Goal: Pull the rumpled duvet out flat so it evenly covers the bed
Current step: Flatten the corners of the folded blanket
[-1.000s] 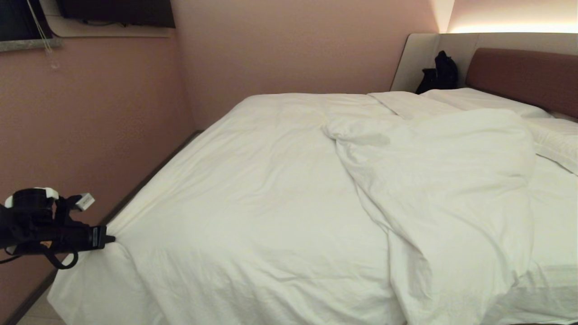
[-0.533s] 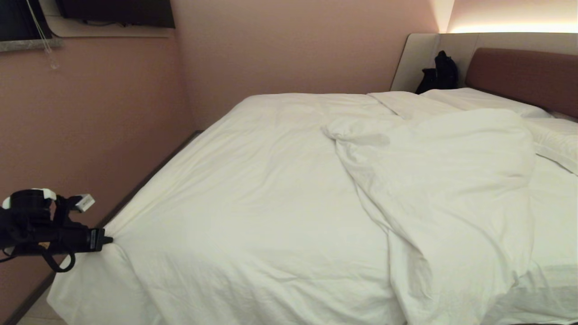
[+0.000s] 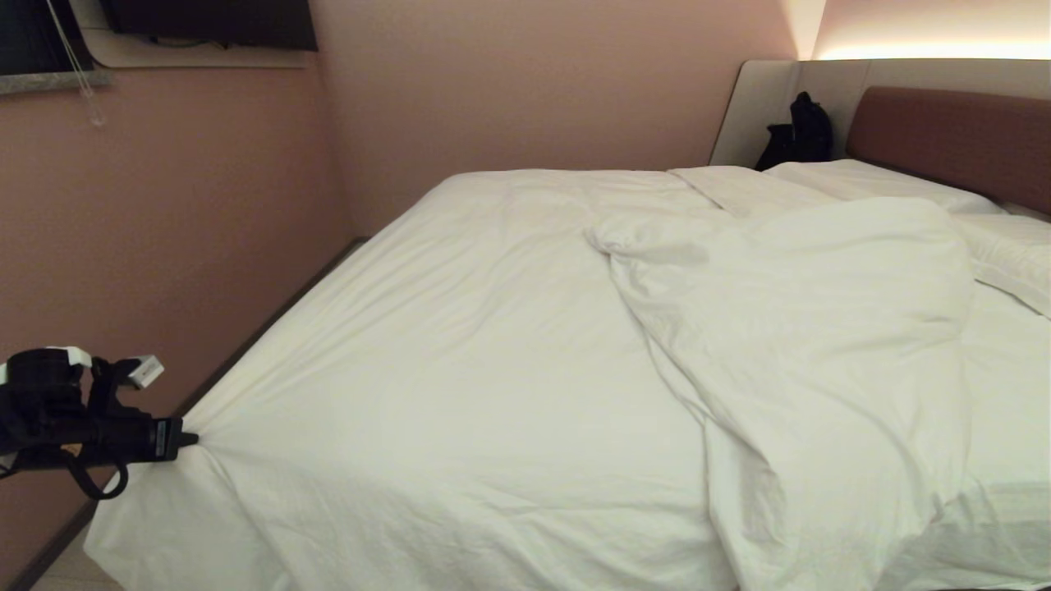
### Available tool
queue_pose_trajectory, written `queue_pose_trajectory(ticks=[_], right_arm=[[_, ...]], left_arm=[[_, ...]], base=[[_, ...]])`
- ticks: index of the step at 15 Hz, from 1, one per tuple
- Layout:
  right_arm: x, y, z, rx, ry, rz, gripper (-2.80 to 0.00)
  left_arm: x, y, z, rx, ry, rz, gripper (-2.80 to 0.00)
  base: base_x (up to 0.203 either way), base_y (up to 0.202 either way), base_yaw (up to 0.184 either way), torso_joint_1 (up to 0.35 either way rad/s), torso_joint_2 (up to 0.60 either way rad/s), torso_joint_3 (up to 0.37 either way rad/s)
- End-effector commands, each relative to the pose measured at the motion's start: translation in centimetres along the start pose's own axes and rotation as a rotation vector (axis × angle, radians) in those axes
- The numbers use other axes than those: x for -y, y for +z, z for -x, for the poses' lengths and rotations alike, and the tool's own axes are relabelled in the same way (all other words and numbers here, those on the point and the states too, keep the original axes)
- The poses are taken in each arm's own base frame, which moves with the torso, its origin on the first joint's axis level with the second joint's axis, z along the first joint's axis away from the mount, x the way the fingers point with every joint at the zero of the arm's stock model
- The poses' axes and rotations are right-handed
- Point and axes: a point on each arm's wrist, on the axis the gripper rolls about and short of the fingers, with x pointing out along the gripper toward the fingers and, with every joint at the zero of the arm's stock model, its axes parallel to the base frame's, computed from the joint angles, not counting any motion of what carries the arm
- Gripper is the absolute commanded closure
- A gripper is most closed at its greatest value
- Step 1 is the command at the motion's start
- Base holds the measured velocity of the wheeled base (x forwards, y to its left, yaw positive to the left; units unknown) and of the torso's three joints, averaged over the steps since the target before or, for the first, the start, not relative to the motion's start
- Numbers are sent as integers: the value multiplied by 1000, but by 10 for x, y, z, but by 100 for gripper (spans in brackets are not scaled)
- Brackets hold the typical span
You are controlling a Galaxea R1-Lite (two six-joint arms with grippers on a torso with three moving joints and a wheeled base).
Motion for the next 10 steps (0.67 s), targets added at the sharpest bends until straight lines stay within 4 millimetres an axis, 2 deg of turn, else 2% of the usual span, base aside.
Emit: queue_pose_trajectory(ticks=[1, 4, 5, 10], right_arm=[[0, 0, 0, -1, 0, 0, 0], [0, 0, 0, -1, 0, 0, 0], [0, 0, 0, -1, 0, 0, 0], [0, 0, 0, -1, 0, 0, 0]], left_arm=[[0, -2, -1, -6, -4, 1, 0], [0, -1, -1, -5, -2, 1, 0], [-1, -1, -2, -5, -4, 1, -280], [5, 3, 6, 9, -15, 6, -280]], base=[[0, 0, 0, 0, 0, 0], [0, 0, 0, 0, 0, 0], [0, 0, 0, 0, 0, 0], [0, 0, 0, 0, 0, 0]])
